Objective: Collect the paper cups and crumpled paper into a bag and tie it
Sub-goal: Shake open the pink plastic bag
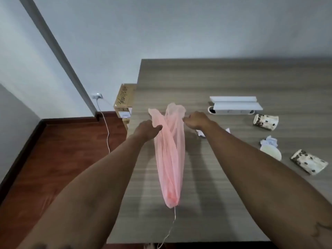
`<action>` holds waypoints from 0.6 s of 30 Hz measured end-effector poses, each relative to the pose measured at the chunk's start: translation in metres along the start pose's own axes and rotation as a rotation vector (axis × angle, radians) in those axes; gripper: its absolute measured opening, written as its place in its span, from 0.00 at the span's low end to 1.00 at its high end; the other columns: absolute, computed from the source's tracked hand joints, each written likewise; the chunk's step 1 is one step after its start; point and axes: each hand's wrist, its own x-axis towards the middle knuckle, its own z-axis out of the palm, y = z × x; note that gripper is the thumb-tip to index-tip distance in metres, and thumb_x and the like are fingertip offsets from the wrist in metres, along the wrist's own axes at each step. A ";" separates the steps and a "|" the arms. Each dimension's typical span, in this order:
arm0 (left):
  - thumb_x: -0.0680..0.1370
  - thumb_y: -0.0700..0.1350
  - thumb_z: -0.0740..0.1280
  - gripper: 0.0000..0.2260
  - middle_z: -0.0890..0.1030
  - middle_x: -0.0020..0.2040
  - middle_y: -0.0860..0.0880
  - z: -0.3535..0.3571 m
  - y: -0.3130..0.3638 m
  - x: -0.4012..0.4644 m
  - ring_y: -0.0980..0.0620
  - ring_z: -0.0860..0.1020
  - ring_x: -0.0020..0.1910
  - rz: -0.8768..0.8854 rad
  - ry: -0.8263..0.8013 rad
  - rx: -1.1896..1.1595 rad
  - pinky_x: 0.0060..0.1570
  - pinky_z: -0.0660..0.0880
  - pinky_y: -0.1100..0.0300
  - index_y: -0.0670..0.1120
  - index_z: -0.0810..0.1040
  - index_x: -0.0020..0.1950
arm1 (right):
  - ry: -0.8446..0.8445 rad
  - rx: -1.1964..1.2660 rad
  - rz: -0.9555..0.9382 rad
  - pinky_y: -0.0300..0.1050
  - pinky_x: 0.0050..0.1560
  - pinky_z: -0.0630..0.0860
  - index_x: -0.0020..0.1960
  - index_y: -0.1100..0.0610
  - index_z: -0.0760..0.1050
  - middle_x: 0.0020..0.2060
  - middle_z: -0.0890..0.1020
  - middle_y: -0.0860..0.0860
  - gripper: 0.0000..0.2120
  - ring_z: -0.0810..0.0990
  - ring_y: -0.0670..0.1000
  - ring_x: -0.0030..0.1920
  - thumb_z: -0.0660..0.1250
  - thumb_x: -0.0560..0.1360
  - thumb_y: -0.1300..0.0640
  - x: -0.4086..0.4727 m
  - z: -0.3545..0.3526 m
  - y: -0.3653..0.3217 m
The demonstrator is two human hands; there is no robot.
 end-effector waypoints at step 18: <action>0.73 0.54 0.75 0.40 0.69 0.73 0.40 0.091 -0.045 0.051 0.42 0.70 0.71 -0.257 -0.067 -0.550 0.67 0.67 0.57 0.37 0.60 0.76 | -0.016 0.425 0.271 0.52 0.58 0.79 0.63 0.60 0.77 0.58 0.82 0.56 0.21 0.81 0.58 0.57 0.70 0.72 0.55 0.007 0.111 0.013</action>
